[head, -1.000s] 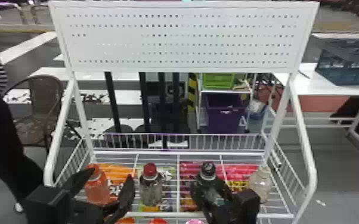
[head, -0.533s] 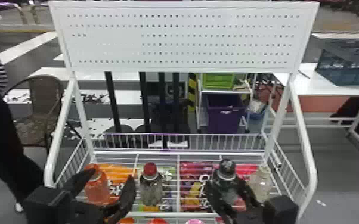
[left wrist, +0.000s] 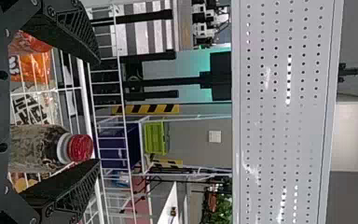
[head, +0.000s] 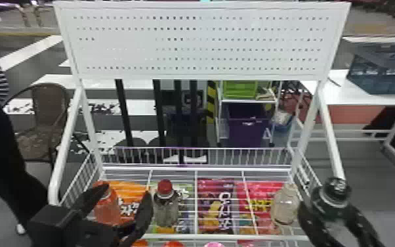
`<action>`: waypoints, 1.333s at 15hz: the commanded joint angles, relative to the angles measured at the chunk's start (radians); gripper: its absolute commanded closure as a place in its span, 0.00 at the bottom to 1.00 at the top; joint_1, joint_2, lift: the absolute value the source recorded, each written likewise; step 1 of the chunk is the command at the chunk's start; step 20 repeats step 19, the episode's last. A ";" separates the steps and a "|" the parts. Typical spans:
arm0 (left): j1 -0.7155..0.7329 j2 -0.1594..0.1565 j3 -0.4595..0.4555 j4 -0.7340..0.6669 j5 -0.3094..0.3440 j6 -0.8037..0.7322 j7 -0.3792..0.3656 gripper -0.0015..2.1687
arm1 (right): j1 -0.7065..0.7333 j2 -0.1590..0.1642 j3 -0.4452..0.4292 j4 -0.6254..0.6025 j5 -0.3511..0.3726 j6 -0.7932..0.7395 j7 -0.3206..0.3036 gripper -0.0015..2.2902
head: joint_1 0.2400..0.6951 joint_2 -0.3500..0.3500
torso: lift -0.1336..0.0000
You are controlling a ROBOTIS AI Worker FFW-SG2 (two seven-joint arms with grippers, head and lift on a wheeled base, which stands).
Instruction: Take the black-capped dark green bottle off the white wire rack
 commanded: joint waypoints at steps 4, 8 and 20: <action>-0.003 -0.005 0.016 0.007 0.001 -0.011 0.002 0.07 | 0.158 0.027 -0.103 -0.058 -0.029 -0.155 0.012 0.41 | 0.57 0.50 | 1.00; -0.003 -0.006 0.034 0.011 0.007 -0.011 0.006 0.07 | 0.166 0.065 -0.141 -0.044 -0.052 -0.164 0.061 0.41 | 0.57 0.50 | 1.00; -0.001 -0.008 0.038 -0.002 0.012 -0.011 0.006 0.07 | 0.166 0.064 -0.141 -0.044 -0.060 -0.158 0.064 0.41 | 0.57 0.50 | 1.00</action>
